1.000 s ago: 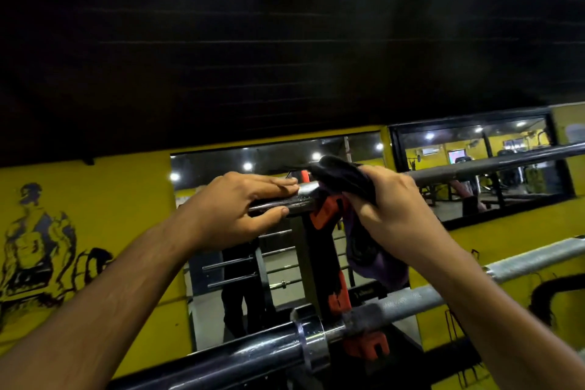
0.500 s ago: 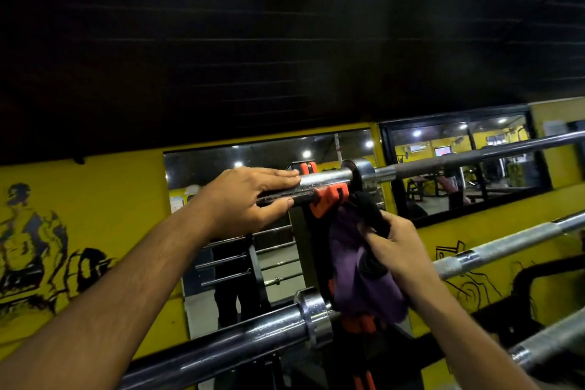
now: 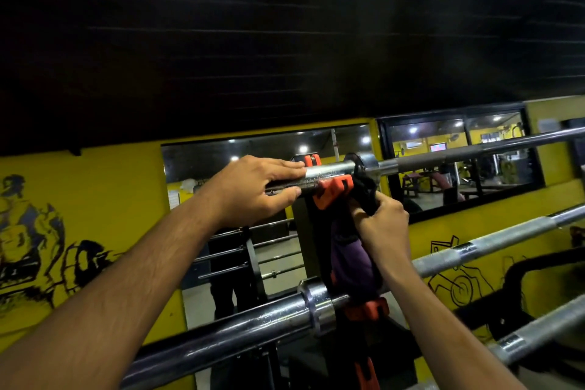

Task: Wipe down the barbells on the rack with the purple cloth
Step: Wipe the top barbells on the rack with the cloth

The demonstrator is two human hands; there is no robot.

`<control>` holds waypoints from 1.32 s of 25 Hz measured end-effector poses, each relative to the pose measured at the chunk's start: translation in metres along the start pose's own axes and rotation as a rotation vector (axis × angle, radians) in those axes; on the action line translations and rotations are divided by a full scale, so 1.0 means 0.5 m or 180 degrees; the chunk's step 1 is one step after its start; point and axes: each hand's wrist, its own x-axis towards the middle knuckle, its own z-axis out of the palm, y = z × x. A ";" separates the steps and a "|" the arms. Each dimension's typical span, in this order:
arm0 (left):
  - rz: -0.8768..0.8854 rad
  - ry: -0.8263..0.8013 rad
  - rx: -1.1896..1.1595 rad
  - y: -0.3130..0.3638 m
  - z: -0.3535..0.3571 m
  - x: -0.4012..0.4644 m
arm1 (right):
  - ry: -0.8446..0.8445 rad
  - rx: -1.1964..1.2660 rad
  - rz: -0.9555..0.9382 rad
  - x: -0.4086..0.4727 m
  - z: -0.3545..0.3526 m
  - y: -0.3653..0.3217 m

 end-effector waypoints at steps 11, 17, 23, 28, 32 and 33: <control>0.0125 -0.0295 0.0091 -0.027 -0.028 -0.013 | 0.0931 0.0819 -0.1522 0.036 -0.174 -0.152; 0.0034 0.0047 0.0064 -0.062 -0.044 -0.088 | -0.1039 -0.2304 -0.2212 0.083 -0.058 -0.195; 0.0033 0.0207 0.0112 -0.059 -0.030 -0.104 | -0.2156 -0.2485 -0.1875 0.139 -0.088 -0.256; 0.0123 0.0214 0.0121 -0.067 -0.026 -0.107 | -0.3191 -0.3516 -0.1628 0.184 -0.078 -0.362; 0.0206 0.0235 0.0384 -0.072 -0.018 -0.127 | -0.0832 -0.2281 -0.1675 0.179 -0.075 -0.376; 0.0247 0.0273 0.0443 -0.079 -0.017 -0.137 | -0.0558 -0.1891 -0.1598 0.155 -0.059 -0.349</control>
